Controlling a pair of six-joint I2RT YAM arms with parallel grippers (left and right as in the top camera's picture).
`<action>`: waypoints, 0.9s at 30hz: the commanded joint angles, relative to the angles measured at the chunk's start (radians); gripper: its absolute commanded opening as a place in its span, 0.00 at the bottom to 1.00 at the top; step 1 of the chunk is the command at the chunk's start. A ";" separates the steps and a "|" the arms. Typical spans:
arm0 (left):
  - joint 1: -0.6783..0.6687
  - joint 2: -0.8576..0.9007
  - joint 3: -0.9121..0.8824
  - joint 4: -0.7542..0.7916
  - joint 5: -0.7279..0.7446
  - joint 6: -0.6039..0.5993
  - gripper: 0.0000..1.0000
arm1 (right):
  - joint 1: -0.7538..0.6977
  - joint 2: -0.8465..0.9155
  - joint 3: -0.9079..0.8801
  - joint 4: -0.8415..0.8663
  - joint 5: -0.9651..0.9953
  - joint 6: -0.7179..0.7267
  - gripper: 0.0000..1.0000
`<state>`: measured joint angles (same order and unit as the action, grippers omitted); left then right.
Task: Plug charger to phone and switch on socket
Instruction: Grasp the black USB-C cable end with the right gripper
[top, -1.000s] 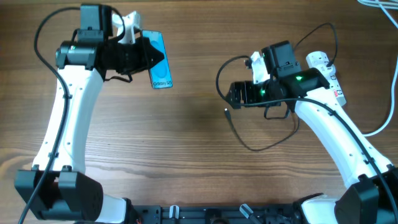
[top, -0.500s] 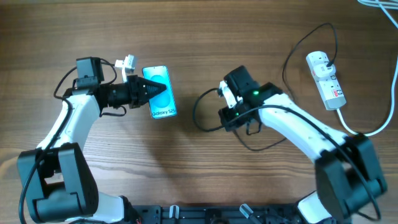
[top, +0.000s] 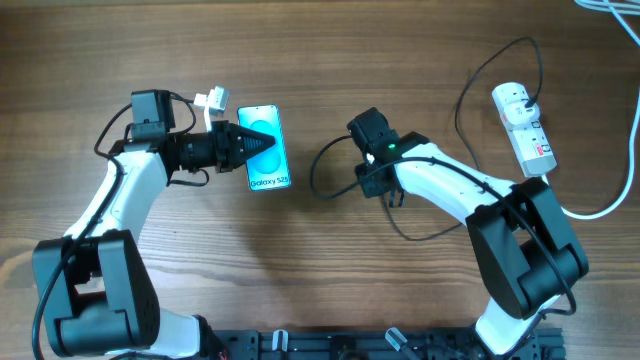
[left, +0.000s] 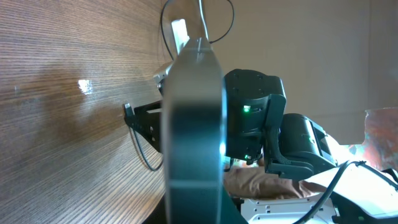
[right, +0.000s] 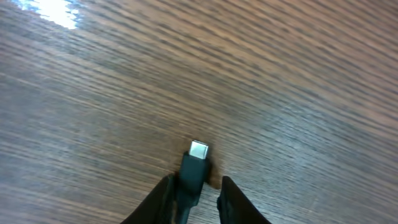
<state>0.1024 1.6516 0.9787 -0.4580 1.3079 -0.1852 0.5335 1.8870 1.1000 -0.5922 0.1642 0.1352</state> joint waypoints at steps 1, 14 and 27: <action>-0.002 -0.006 -0.003 0.006 0.041 -0.002 0.04 | -0.010 0.101 -0.066 -0.037 -0.016 0.043 0.39; -0.002 -0.006 -0.003 0.006 0.041 -0.002 0.04 | -0.012 0.101 -0.066 -0.090 -0.122 0.209 0.08; 0.008 -0.006 -0.003 0.029 0.050 -0.002 0.04 | -0.027 0.032 -0.056 -0.063 -0.151 0.152 0.04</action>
<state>0.1028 1.6516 0.9787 -0.4500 1.3079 -0.1860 0.5171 1.8832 1.1080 -0.6334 0.0856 0.3145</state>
